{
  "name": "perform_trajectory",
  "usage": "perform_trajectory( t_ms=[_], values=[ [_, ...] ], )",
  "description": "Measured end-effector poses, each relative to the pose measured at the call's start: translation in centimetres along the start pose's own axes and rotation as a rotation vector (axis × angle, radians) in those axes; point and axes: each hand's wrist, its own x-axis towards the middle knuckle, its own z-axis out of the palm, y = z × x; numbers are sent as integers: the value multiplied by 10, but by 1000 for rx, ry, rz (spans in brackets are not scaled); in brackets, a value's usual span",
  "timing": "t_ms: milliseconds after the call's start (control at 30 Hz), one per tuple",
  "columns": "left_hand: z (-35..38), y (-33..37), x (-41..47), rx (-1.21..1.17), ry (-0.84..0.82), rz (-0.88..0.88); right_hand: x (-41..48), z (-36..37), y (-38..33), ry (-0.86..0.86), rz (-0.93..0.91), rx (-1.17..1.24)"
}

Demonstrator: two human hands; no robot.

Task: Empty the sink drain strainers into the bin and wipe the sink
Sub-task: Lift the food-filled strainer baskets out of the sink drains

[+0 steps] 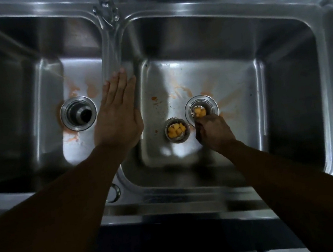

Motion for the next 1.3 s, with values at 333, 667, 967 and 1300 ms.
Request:
perform_trajectory(
  t_ms=[333, 667, 967, 1300],
  values=[
    [3, -2, 0, -14, 3, 0, 21, 3, -9, -106, 163, -99],
    [1, -1, -1, -49, 27, 0, 12, 1, -1, -29, 63, -196],
    [-1, 1, -1, -45, 16, 4, 9, -8, 5, -1, -14, -292],
    [-2, 2, -3, -39, 18, 2, -7, -2, 6, 102, -113, -255]
  ],
)
